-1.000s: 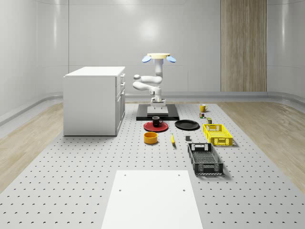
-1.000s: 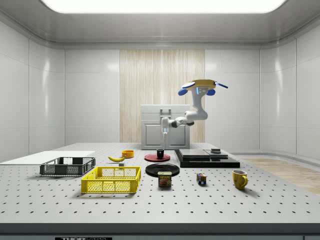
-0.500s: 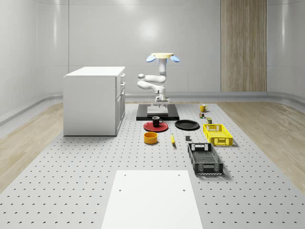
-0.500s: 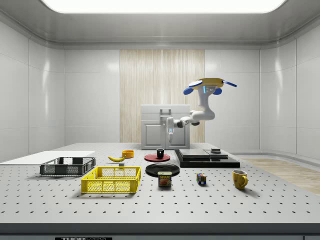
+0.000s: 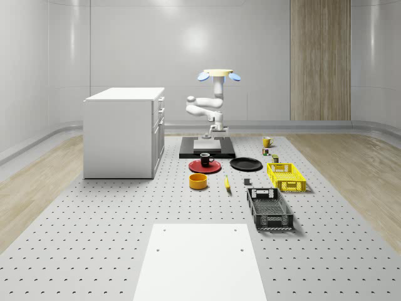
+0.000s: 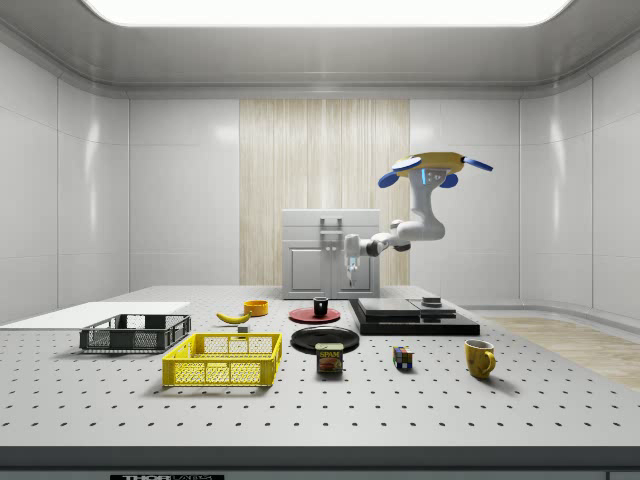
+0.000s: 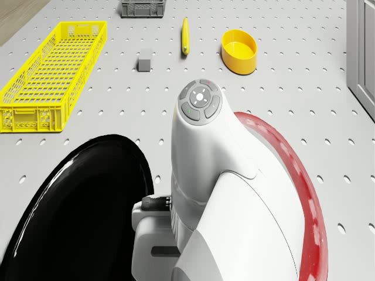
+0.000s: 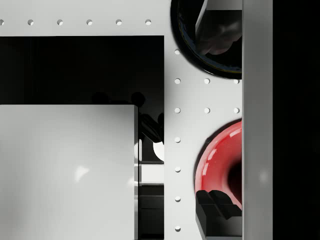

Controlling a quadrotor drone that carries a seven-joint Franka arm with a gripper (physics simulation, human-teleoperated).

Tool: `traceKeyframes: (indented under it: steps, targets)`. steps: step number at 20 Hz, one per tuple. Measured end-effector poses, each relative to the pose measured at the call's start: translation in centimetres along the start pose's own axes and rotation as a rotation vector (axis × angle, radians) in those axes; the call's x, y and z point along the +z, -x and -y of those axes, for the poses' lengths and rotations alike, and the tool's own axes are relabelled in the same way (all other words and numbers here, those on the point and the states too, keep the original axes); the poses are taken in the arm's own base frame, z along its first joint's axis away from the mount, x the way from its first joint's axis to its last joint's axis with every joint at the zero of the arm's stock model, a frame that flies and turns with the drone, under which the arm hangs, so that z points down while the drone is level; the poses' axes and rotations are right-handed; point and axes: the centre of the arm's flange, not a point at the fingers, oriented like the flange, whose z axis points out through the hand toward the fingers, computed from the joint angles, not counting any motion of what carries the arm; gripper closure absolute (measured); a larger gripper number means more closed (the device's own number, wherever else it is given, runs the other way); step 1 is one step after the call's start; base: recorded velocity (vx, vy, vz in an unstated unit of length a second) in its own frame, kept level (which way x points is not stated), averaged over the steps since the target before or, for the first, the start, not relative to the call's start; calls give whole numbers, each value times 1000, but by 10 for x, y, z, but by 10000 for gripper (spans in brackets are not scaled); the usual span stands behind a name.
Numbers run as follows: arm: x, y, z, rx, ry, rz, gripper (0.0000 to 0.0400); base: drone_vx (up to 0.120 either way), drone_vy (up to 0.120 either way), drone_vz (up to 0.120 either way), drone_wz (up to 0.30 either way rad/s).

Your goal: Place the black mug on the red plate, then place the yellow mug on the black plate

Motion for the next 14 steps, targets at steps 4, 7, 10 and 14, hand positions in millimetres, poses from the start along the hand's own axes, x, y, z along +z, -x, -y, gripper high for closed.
traceKeyframes:
  steps: [4, 7, 10, 14]
  targets:
    - [0, 0, 0, 0, 0, 0, 0, -120, 120, 0, 0]
    - [0, 0, 0, 0, 0, 0, 0, -120, 120, 0, 0]
    - [0, 0, 0, 0, 0, 0, 0, -120, 120, 0, 0]
    - [0, 0, 0, 0, 0, 0, 0, -120, 120, 0, 0]
